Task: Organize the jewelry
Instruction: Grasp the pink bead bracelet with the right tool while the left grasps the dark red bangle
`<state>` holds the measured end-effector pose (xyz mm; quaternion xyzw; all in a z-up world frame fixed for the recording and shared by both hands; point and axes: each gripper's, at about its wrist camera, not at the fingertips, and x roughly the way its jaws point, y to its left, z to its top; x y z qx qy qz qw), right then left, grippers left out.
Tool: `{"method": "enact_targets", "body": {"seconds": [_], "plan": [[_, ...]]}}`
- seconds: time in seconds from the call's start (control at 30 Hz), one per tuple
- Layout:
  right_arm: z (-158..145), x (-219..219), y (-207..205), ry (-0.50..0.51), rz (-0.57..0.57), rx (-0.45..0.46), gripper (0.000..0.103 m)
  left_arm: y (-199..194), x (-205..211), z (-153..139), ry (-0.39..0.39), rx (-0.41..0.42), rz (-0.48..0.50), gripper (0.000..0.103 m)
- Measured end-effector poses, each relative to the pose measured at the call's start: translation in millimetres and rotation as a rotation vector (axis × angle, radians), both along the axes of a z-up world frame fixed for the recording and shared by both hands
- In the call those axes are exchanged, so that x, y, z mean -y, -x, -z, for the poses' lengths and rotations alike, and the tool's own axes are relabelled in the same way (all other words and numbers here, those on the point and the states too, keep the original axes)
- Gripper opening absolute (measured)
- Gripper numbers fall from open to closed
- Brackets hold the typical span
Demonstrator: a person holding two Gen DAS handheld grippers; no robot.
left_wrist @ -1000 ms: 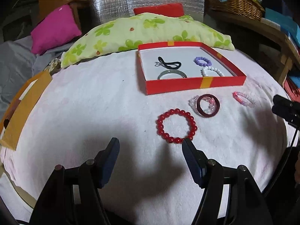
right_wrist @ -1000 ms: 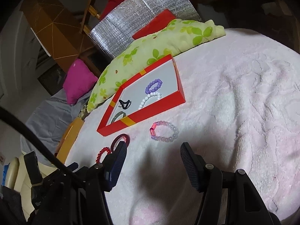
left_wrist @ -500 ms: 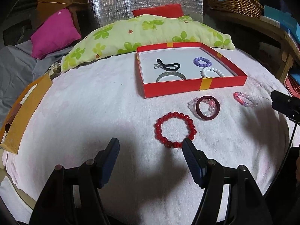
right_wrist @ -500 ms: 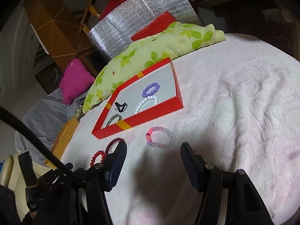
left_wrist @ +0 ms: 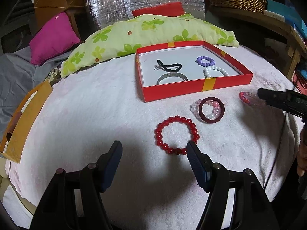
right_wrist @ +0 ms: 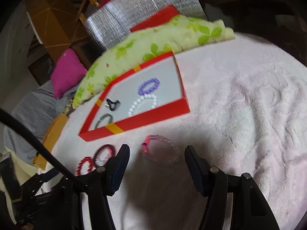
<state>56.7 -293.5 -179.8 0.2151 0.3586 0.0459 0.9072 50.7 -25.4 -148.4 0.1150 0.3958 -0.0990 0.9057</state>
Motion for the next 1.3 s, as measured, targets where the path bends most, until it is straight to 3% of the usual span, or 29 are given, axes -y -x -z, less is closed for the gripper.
{"method": "enact_targets", "body": {"seconds": [0.13, 0.2, 0.3, 0.53, 0.97, 1.03, 1.07, 1.1, 1.17, 1.3], "plan": [[5, 1, -9, 0.030, 0.008, -0.028, 0.042, 0, 1, -1, -0.014, 0.001, 0.001, 0.070], [8, 2, -10, 0.032, 0.005, -0.035, 0.024, -1, 1, -1, -0.018, 0.001, -0.002, 0.070], [8, 0, -8, 0.033, -0.007, -0.031, 0.011, 0, 2, -3, -0.025, 0.003, -0.010, 0.070], [-3, -13, 4, 0.038, -0.074, 0.042, 0.011, -2, 6, -13, -0.025, 0.004, -0.023, 0.070], [-9, -1, 15, -0.072, -0.085, 0.063, 0.011, -26, 31, -16, 0.076, -0.062, -0.019, 0.070], [-8, -2, 13, -0.062, -0.077, 0.046, 0.017, -29, 39, -13, 0.076, -0.064, -0.004, 0.070], [-7, -2, 13, -0.061, -0.074, 0.040, 0.027, -31, 42, -13, 0.074, -0.062, 0.001, 0.070], [-6, -1, 12, -0.057, -0.060, 0.032, 0.043, -33, 44, -12, 0.074, -0.061, 0.006, 0.070], [-7, 0, 13, -0.051, -0.045, 0.040, 0.055, -38, 47, -10, 0.091, -0.069, 0.014, 0.070], [-16, -8, 15, 0.032, -0.050, 0.097, 0.052, -44, 50, -9, 0.134, -0.079, 0.044, 0.063]]}}
